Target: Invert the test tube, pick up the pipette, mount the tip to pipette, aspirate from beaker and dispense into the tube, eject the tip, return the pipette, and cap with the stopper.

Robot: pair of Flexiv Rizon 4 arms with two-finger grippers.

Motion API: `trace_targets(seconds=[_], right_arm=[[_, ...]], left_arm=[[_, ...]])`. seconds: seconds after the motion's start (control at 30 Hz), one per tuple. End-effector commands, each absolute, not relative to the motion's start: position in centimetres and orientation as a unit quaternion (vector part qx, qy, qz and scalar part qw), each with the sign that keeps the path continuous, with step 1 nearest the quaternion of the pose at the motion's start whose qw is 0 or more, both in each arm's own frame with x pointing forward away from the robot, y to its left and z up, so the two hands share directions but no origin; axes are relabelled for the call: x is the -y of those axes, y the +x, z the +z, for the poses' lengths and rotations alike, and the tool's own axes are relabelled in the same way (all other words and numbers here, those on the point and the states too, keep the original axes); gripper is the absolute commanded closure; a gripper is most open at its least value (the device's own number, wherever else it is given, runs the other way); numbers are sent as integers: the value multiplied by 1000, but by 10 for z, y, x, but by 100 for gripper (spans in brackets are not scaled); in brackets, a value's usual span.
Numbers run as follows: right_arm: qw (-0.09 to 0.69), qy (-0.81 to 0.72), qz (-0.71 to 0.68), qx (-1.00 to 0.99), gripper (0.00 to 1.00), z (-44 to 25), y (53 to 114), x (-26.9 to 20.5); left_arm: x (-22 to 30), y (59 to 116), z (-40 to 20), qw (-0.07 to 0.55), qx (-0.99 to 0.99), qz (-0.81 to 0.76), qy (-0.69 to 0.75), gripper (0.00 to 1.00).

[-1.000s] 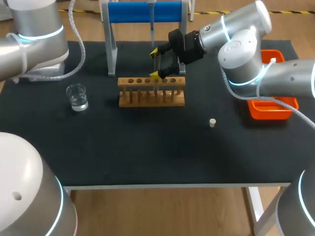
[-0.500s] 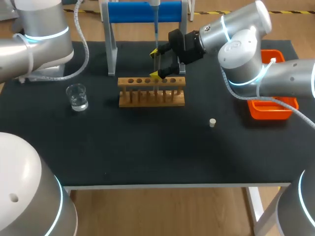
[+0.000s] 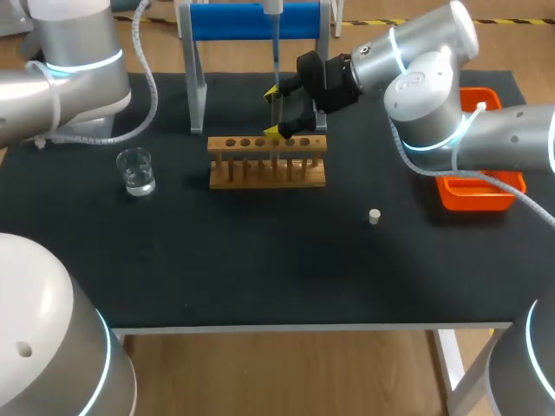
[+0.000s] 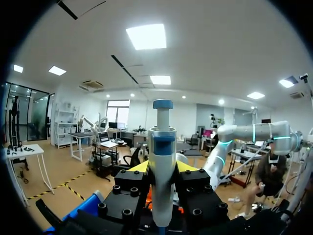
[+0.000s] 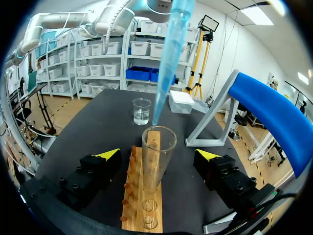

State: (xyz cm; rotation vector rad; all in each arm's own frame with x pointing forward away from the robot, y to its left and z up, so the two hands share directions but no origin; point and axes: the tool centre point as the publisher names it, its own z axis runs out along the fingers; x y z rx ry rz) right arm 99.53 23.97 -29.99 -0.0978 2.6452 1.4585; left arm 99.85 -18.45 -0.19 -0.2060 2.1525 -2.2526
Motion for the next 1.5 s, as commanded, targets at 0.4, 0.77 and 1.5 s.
trace_targets(seconds=[0.4, 0.77, 1.5], right_arm=[[59, -33, 481, -874, 0, -299, 996, -239], [59, -33, 481, -874, 0, -299, 996, -239], [59, -33, 481, -874, 0, -299, 996, -239]], left_arm=[[185, 999, -12, 6, -688, -723, -68, 100], [182, 1002, -20, 4, -689, -721, -75, 100], [184, 1006, -26, 32, -706, -705, -59, 100]])
